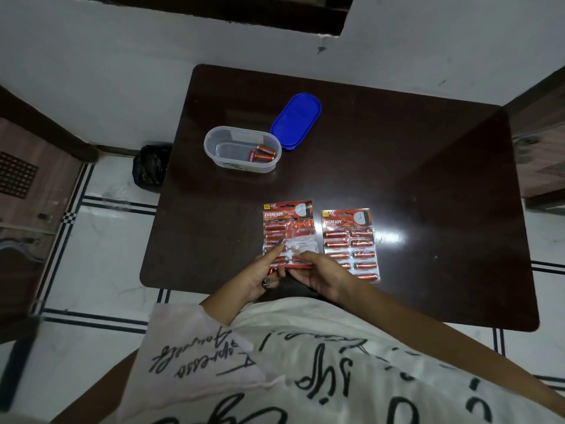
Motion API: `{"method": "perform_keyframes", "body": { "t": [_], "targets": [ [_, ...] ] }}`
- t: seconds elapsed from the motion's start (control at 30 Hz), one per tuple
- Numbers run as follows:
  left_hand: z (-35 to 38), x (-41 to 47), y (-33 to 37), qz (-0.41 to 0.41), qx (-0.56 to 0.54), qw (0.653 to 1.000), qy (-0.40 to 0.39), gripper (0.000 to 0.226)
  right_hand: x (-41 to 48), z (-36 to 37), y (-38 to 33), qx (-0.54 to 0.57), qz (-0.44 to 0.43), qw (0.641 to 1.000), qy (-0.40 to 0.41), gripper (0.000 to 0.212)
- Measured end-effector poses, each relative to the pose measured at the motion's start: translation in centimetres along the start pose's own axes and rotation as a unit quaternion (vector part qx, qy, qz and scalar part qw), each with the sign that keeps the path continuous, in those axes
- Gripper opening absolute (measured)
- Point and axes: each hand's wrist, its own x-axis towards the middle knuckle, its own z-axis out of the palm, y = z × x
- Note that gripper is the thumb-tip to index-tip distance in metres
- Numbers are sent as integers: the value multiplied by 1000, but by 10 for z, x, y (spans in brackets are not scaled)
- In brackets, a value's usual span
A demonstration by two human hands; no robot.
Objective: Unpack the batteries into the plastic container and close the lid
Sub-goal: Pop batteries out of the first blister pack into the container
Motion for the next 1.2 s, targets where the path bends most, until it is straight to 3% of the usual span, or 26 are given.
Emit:
{"method": "perform_keyframes", "body": {
  "t": [0.17, 0.33, 0.53, 0.63, 0.97, 1.2],
  "targets": [
    [2, -1, 0, 6, 6, 1000, 17, 35, 3, 4, 2, 0, -1, 1000, 14, 20],
    [2, 0, -1, 4, -12, 1000, 9, 36, 0, 9, 0, 40, 7, 999, -31, 20],
    [1, 1, 4, -13, -44, 999, -15, 39, -9, 5, 2, 128, -1, 988, -91, 41],
    [1, 1, 4, -14, -45, 999, -13, 39, -11, 1, 2, 168, -4, 980, -103, 41],
    [-3, -2, 1, 6, -25, 1000, -4, 46, -9, -9, 1, 44, -50, 998, 20, 4],
    [1, -3, -2, 20, 0, 1000, 17, 50, -8, -8, -6, -10, -78, 990, 119, 12]
  ]
}}
